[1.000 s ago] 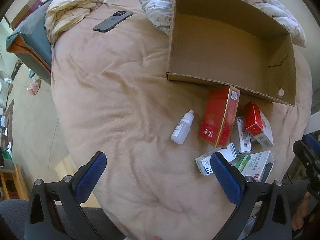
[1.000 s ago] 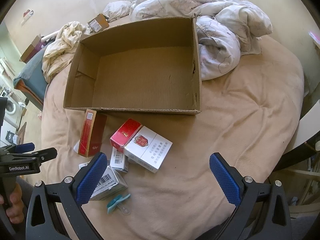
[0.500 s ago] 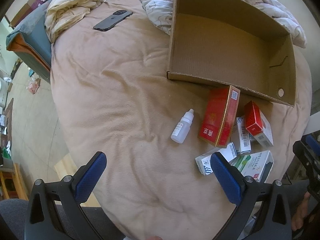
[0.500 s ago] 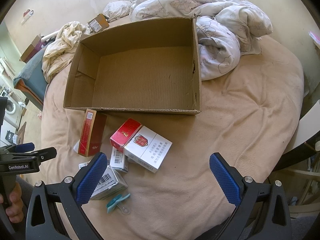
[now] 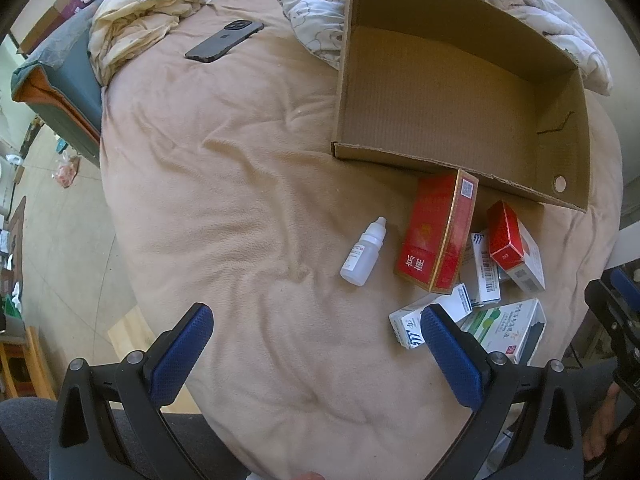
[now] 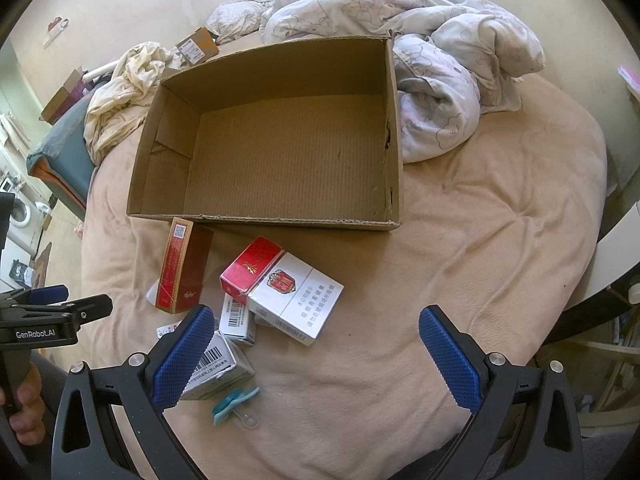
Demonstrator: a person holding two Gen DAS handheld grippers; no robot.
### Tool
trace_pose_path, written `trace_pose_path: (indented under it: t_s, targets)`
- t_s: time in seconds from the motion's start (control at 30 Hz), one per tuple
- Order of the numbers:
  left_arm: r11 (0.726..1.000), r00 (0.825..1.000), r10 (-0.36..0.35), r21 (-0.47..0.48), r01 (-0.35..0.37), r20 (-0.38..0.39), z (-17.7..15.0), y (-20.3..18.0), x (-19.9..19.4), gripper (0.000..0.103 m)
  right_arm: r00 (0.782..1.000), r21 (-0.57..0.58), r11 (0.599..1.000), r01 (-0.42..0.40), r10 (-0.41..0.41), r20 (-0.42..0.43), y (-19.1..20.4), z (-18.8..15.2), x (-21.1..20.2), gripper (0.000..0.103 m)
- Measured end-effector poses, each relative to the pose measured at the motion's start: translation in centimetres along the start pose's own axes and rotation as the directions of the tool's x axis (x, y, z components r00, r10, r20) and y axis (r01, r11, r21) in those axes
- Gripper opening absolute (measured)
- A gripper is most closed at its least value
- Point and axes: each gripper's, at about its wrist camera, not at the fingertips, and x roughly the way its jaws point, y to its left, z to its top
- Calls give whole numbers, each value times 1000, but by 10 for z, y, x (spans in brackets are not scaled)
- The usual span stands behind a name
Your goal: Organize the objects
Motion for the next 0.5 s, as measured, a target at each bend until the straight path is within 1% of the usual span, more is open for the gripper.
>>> trace_pose_path:
  t_s: [0.3,0.4,0.5]
  targets:
    - [1000,1000,6,5,-6,-3,1,-1,1,103,1000,2,1000,0,0,2,1,0,0,103]
    - [1000,1000,-13,-3,13,-5,2,3,-3,103,1000,2,1000,-1,0,8,-1,1,-3,103]
    - [1000,1000,9,-11,-9,-4,2,11,-6,103,1000,20,1000,-7,7,19,-4,2,-8,103]
